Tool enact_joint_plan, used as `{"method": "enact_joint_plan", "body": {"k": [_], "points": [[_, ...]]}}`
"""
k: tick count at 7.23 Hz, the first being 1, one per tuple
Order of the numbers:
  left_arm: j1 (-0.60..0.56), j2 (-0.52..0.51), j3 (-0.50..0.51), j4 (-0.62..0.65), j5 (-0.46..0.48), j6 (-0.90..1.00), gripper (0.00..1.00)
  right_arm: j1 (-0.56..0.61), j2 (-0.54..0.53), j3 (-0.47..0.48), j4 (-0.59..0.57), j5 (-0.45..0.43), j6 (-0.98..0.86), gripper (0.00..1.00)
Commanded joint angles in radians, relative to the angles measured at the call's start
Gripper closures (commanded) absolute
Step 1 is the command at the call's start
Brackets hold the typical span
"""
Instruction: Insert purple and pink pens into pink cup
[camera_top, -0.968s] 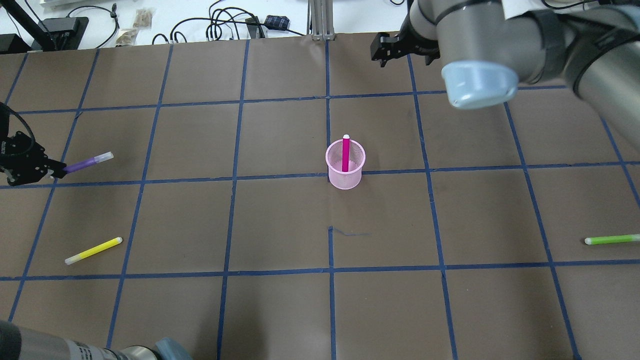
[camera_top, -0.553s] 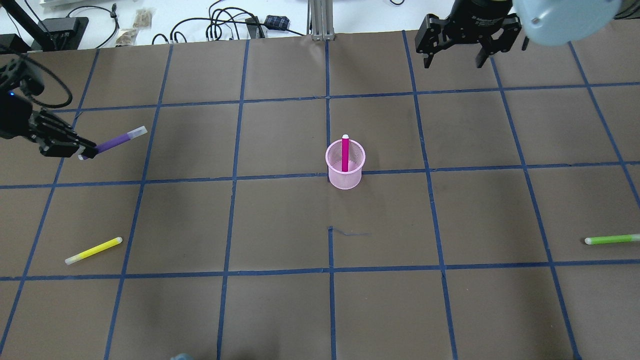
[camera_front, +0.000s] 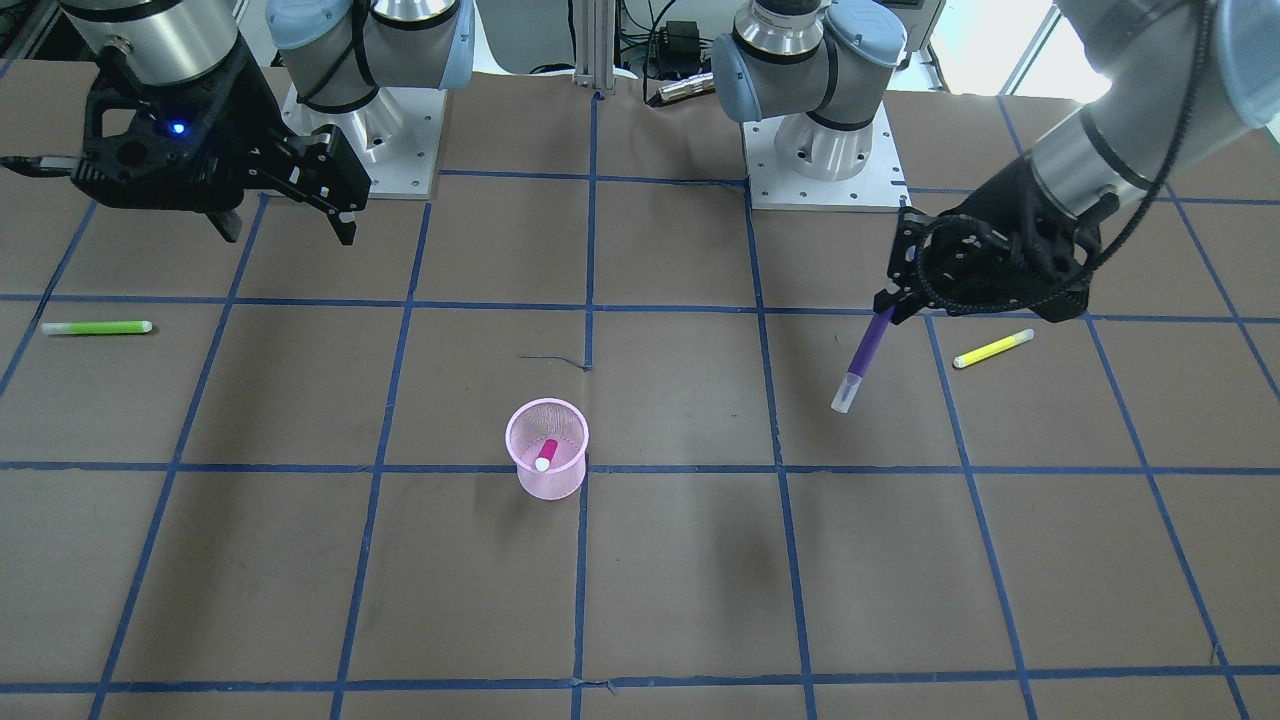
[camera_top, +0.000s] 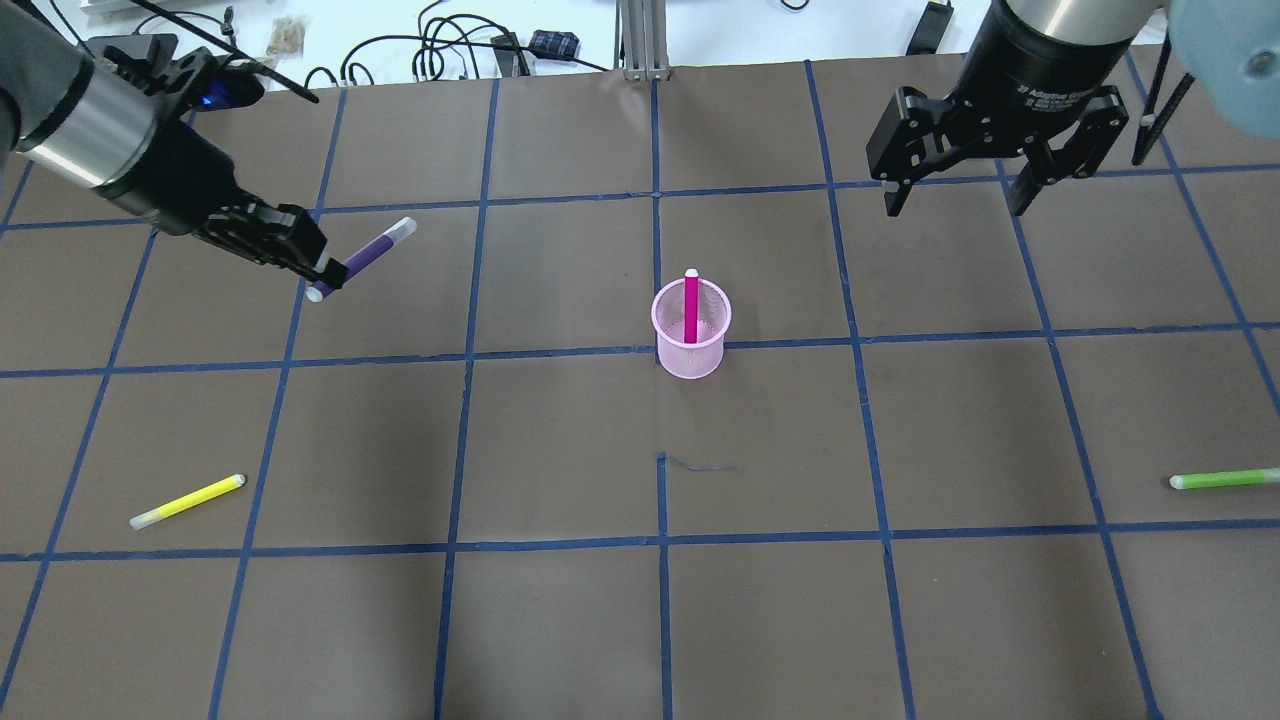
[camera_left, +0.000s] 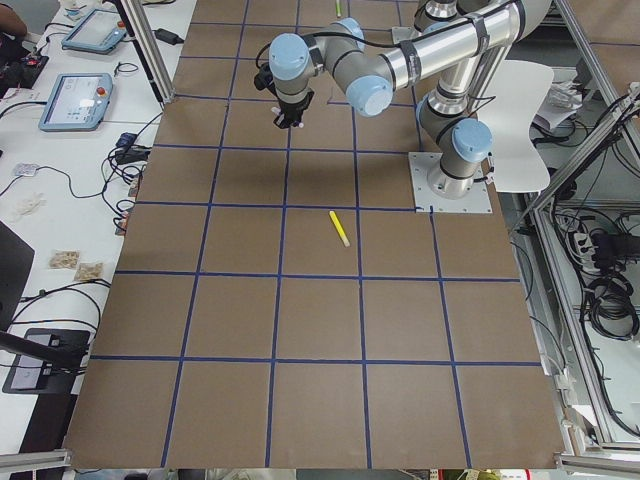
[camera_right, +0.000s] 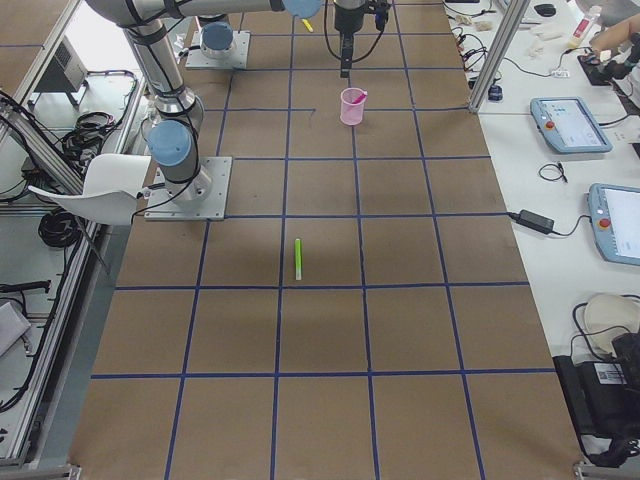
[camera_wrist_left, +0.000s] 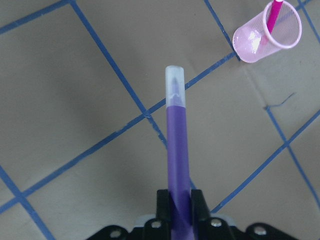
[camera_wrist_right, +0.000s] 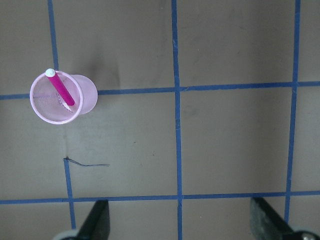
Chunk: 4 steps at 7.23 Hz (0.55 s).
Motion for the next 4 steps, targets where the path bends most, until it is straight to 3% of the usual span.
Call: {"method": "enact_joint_plan", "body": {"k": [1,3,4], "points": [[-0.193,-0.021,0.001,0.077,-0.006,-0.568,1.0,-0.012,-0.007,0.058,-0.117,-0.006,-0.081,0.0],[-0.356,-0.07,-0.003,0.172,-0.056,-0.973,1.0,-0.012,-0.005,0.057,-0.153,-0.053,-0.149,0.0],[-0.375,-0.103,-0.003,0.177,-0.169,-1.086,1.0,-0.011,-0.004,0.06,-0.156,-0.06,-0.15,0.0]]}}
